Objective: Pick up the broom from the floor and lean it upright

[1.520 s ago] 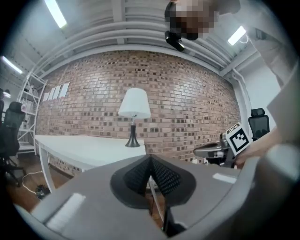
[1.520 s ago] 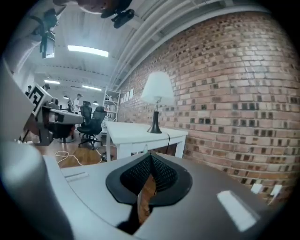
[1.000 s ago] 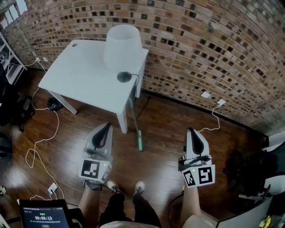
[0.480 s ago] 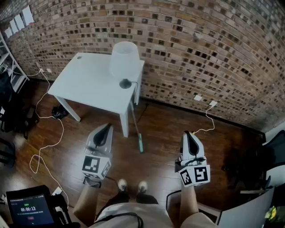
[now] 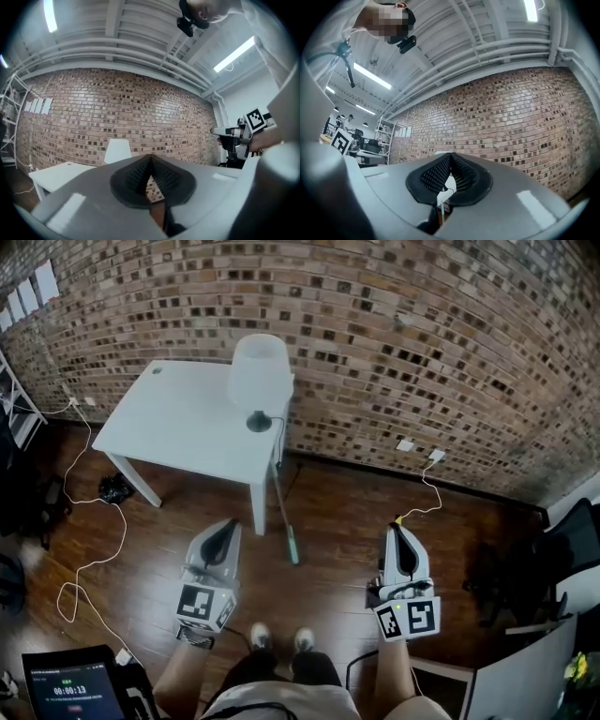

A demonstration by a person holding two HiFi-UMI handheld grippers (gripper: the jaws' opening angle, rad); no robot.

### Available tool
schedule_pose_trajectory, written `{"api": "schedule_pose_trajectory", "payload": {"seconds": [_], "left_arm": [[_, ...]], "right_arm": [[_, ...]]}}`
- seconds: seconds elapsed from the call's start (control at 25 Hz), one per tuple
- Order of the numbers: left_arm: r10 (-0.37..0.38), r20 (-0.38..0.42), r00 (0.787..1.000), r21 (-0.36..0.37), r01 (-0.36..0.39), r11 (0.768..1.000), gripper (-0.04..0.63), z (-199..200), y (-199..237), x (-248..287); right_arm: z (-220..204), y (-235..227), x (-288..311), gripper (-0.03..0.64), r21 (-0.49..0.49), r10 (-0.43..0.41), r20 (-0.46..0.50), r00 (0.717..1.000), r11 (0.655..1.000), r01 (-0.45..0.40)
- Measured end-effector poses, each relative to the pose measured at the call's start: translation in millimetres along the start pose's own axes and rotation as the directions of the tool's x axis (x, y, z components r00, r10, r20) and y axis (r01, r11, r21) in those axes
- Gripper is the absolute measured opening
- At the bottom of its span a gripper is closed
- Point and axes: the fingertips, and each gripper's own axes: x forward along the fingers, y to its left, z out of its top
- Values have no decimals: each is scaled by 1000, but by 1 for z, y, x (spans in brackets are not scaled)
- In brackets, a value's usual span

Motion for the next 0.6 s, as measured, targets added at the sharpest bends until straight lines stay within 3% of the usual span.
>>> {"api": "schedule_pose_trajectory", "payload": {"seconds": [0.24,0.44,0.6], "left_arm": [[-16,-21,1000,29,16,999,0,-14,-15,-33],[-39,-14,999,23,39,999,0,-11,-55,-81],[-12,-13,1000,27,12,1000,0,-9,-95,-127]], "right_arm": [[1,24,-37,14,-31,1,13,1000,1000,-1],[12,44,-84,14,-20,43,3,999,999,-43],[16,50,-140,14,-4,54,-1,999,999,-54]]}}
